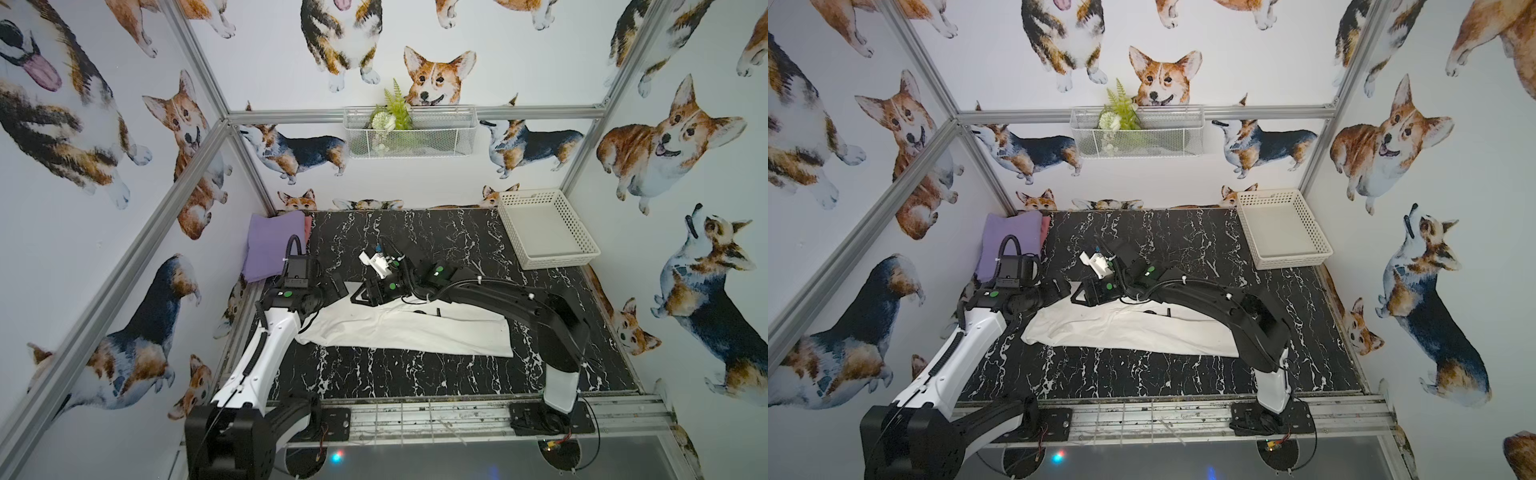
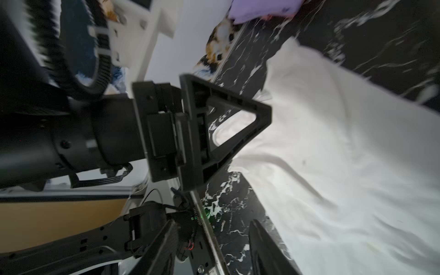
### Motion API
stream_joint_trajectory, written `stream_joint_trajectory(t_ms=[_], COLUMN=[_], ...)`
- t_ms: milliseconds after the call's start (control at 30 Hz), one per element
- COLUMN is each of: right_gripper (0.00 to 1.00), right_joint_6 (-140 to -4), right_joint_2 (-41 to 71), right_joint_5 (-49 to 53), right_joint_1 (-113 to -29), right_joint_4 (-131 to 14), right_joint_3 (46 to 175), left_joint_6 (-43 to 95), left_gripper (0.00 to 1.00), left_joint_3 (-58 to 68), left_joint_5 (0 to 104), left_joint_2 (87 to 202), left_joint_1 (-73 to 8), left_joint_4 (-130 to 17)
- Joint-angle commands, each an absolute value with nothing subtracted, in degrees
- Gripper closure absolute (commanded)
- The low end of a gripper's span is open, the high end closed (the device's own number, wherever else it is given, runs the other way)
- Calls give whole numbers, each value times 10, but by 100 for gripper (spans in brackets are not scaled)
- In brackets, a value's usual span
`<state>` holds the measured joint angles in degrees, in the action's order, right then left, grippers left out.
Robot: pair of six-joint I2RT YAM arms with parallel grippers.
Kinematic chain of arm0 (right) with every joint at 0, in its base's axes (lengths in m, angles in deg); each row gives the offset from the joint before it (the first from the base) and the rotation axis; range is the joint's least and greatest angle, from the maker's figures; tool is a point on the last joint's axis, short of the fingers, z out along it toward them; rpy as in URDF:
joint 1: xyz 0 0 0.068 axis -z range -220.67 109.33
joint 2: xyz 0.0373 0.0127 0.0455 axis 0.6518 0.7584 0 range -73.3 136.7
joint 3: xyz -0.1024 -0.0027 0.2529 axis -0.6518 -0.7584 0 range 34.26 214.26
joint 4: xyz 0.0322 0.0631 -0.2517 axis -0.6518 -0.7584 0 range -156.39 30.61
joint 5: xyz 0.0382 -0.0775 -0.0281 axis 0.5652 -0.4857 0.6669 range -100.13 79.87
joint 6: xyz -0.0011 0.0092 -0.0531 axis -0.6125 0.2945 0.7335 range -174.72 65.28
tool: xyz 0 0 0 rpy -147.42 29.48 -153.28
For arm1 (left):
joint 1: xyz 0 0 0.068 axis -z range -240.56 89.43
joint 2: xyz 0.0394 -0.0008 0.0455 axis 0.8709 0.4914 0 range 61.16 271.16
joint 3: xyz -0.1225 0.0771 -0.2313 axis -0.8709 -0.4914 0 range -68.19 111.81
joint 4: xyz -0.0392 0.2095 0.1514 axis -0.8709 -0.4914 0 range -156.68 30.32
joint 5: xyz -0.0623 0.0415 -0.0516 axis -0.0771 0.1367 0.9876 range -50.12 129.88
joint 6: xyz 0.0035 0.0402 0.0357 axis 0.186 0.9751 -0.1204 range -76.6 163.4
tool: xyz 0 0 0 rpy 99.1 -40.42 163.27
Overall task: Fold and stack t-shirts
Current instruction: Adjust the T-shirt at the center of the board.
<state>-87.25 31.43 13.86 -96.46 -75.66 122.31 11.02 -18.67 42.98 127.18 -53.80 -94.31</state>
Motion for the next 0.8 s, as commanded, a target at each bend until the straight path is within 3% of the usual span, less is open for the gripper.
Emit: stream_joint_trajectory(t_ms=[0,33,100,133,167,200,233,767], right_gripper=[46,46,45,44,44,43,43,42], right_joint_6=[-821,-829,-836,-839,-841,-842,-842,-876], right_joint_2=[248,223,173,144,124,107,91,-17], right_joint_5=[-91,-101,-99,-96,-95,-98,-99,-103], right_joint_1=[-928,-910,-879,-866,-858,-854,-854,-854], right_joint_4=[-955,-960,-950,-944,-944,-947,-950,-950], right_joint_3=[1193,1167,1110,1083,1066,1056,1044,985], left_joint_6=[78,74,58,49,38,31,27,-50], left_gripper=[5,7,22,42,72,94,100,100], left_joint_3=[-209,-211,-224,-233,-237,-238,-238,-200], left_joint_5=[403,401,406,410,407,403,403,374], left_joint_2=[1309,1319,1331,1336,1341,1347,1354,1497], left_joint_1=[-503,-496,-493,-493,-493,-493,-493,-494], left_joint_4=[-943,-942,-928,-920,-918,-922,-922,-965])
